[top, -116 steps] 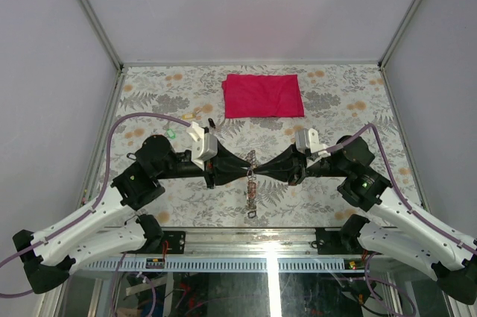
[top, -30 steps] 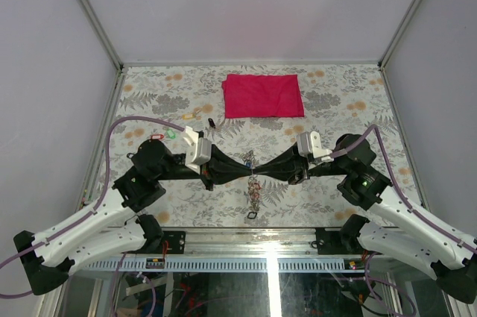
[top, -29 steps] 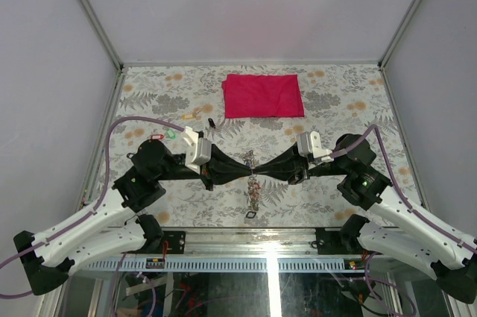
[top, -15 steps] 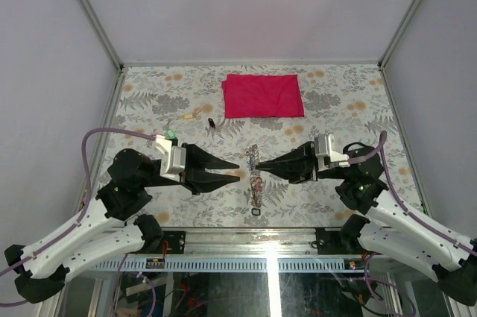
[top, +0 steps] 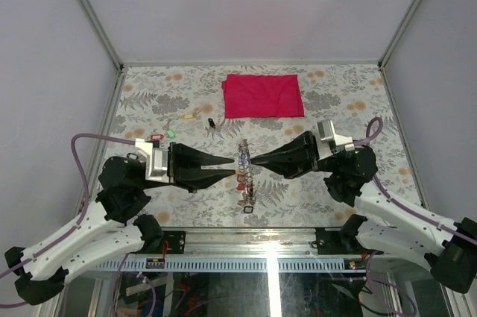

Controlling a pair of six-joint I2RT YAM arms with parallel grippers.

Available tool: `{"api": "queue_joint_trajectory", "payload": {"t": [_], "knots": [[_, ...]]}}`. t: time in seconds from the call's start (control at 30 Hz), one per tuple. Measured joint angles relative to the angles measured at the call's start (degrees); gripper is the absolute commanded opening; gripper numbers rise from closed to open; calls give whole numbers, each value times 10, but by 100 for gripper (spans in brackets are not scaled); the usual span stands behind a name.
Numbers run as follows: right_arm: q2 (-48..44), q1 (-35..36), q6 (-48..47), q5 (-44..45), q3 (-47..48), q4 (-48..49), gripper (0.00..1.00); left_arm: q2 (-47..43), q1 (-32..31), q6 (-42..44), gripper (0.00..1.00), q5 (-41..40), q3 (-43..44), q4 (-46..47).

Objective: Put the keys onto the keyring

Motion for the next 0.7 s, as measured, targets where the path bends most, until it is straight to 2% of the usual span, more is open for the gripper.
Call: {"api": "queue_joint_trajectory", "payload": {"t": [0.37,0.6,0.7], "knots": [[46,0,119,17,5,103,0,23,0,-7,25,-1,0,68],[47,0,151,37,34,98,0,32,0,-12,27,-1,2,73],[38,0,135,38,43,58,0,33,0,-14,28,-1,2,73]]}}
